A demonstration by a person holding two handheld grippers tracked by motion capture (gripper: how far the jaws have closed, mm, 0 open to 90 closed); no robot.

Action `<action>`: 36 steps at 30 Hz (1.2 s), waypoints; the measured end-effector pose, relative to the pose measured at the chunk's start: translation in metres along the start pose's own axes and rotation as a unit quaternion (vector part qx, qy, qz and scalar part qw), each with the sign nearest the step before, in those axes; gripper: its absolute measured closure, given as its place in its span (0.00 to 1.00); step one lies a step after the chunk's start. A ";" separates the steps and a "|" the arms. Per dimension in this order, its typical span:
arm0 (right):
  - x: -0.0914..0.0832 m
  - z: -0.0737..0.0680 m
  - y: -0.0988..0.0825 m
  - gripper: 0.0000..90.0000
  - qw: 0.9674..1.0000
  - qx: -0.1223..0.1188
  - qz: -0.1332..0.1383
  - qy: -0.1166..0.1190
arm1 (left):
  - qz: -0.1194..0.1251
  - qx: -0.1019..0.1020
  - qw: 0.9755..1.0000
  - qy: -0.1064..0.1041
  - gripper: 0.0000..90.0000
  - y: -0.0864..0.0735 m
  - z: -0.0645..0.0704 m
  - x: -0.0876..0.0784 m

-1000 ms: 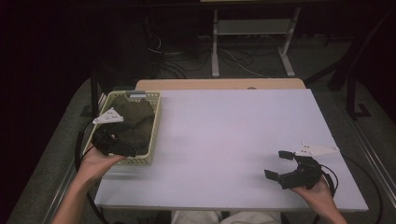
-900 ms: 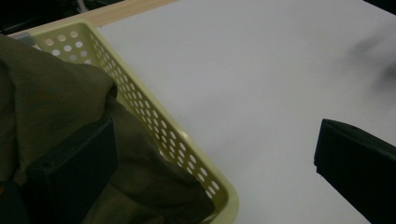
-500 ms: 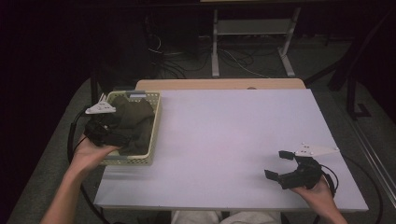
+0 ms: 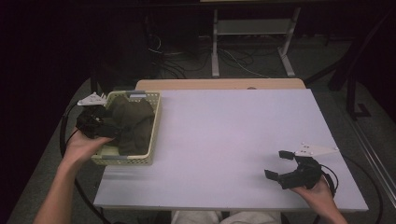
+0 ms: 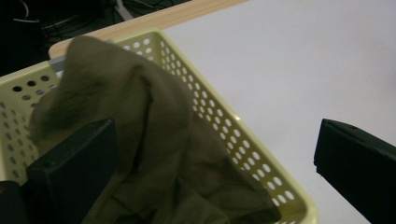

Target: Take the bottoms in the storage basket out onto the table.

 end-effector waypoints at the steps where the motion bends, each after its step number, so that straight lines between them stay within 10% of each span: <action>1: 0.000 0.000 0.000 0.01 1.000 -0.001 -0.002 0.000 | -0.003 -0.003 1.000 0.002 0.00 -0.001 -0.003 0.000; 36: 0.000 0.001 -0.001 0.01 1.000 0.000 -0.005 -0.005 | -0.011 -0.031 0.999 0.031 0.00 -0.007 -0.041 0.028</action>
Point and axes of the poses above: each handheld gripper's, and its own axes: x roughly forward along the jaws, y roughly out of its top, z roughly to its right, the point moved 3 cm from there along x, roughly forward along the jaws, and after that the axes turned 5 degrees about z, right-handed, at the moved point
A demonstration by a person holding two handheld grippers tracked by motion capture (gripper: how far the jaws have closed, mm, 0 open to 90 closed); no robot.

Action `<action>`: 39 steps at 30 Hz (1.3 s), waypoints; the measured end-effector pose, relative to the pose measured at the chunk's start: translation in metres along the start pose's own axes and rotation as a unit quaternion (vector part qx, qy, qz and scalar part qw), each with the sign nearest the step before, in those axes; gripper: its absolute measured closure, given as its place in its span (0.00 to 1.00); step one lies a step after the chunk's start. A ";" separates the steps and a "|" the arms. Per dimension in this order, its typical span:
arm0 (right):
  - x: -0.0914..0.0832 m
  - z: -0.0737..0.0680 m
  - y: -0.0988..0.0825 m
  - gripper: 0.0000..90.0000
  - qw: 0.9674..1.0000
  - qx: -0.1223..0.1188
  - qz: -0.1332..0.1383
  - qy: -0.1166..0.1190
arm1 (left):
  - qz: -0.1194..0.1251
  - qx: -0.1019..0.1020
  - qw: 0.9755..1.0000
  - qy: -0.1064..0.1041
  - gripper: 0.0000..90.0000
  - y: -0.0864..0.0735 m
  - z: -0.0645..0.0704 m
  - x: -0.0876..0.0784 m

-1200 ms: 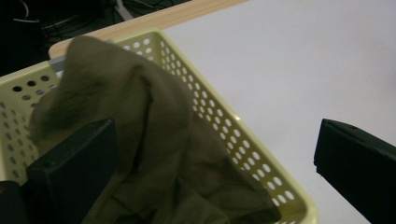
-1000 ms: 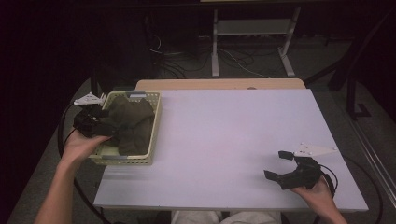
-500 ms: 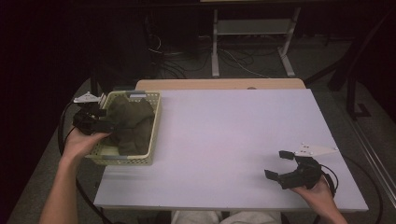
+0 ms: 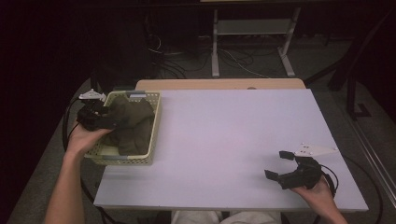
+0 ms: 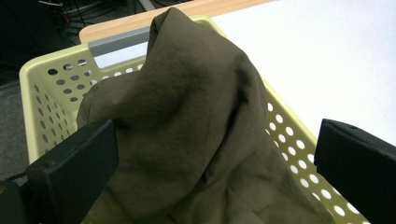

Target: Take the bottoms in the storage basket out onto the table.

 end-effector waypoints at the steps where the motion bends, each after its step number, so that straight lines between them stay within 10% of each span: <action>1: 0.000 0.000 0.000 0.01 1.000 0.001 0.000 -0.001 | 0.001 -0.002 1.000 0.001 0.00 0.000 0.000 0.001; 22: -0.001 0.003 -0.002 0.01 1.000 0.003 0.001 -0.004 | -0.006 -0.047 0.999 0.018 0.00 0.001 -0.006 0.029; 39: -0.003 0.006 -0.002 0.01 1.000 0.011 0.002 -0.008 | -0.023 -0.089 0.996 -0.004 0.24 0.011 -0.015 0.045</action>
Point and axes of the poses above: each handheld gripper's, and its own axes: x roughly forward along the jaws, y roughly out of its top, z roughly to its right, the point moved 3 cm from there along x, roughly forward along the jaws, and after that the axes turned 5 degrees about z, right-handed, at the moved point
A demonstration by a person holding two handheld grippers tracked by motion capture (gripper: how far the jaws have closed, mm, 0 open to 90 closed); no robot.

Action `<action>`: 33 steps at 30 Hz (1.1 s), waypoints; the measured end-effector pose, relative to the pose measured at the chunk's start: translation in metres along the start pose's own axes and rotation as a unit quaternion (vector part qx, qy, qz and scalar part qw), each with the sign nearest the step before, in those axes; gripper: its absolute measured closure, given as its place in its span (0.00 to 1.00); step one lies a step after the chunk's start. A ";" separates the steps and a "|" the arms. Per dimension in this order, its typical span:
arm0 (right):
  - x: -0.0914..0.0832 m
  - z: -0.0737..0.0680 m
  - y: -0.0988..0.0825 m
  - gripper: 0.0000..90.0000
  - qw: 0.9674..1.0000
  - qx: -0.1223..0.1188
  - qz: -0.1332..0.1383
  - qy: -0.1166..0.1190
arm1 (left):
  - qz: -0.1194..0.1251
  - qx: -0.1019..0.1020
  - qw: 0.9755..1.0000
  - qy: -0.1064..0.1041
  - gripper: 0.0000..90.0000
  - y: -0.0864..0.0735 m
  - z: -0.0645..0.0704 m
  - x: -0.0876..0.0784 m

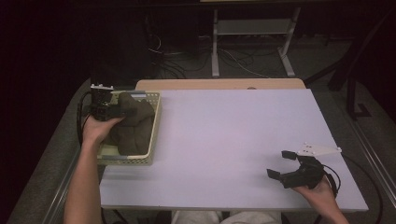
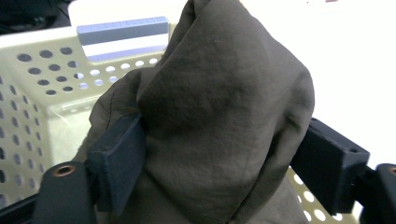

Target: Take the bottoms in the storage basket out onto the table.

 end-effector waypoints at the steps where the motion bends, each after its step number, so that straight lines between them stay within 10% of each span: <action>1: 0.000 0.000 0.000 0.01 1.000 -0.001 -0.001 0.000 | -0.002 -0.005 1.000 -0.002 0.26 0.000 0.000 0.001; 10: 0.000 0.000 0.000 0.01 1.000 0.000 0.000 -0.001 | -0.017 -0.010 1.000 -0.001 0.55 0.001 0.003 0.009; 17: 0.000 0.001 0.000 0.01 1.000 -0.001 0.000 -0.004 | -0.045 -0.085 0.994 -0.049 0.82 -0.001 -0.005 0.011; 33: 0.000 0.001 0.000 0.01 1.000 -0.003 0.000 -0.008 | -0.017 -0.081 0.996 -0.037 0.86 0.013 -0.008 -0.028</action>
Point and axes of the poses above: each handheld gripper's, and its own axes: x roughly forward along the jaws, y roughly out of its top, z roughly to its right, the point moved 3 cm from there along x, roughly forward along the jaws, and after that the axes turned 5 degrees about z, right-handed, at the moved point
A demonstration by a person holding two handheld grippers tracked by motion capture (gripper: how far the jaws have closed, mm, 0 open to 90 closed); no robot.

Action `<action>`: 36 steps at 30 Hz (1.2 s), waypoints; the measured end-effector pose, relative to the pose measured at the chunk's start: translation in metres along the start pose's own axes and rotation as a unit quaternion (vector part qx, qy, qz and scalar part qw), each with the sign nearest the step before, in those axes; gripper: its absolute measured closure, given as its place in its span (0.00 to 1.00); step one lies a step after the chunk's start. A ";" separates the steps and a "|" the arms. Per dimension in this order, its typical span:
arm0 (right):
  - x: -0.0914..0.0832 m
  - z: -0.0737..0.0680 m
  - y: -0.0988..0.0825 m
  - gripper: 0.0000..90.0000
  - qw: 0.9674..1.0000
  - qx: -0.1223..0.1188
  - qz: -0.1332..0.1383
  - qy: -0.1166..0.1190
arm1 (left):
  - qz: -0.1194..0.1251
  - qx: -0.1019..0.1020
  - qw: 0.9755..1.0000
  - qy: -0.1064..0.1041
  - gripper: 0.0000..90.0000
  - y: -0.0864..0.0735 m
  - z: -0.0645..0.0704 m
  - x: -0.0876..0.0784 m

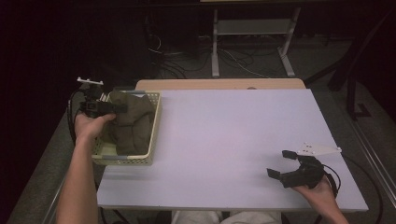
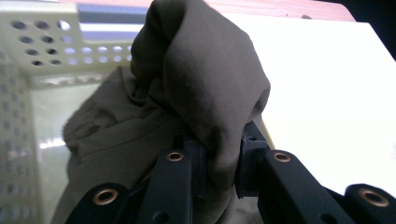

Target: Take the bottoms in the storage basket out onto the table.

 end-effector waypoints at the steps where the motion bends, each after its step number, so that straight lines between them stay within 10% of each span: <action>1: 0.000 0.000 0.000 0.01 1.000 0.000 0.000 0.000 | -0.001 0.000 1.000 0.003 0.86 0.001 0.000 -0.003; 36: -0.004 0.000 0.003 0.01 1.000 -0.004 0.017 -0.007 | 0.011 0.070 0.997 0.022 0.87 0.038 0.032 -0.079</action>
Point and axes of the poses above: each handheld gripper's, and its own axes: x roughly forward along the jaws, y roughly out of its top, z roughly to its right, the point moved 3 cm from there along x, roughly forward along the jaws, and after that the axes turned 5 degrees about z, right-handed, at the moved point
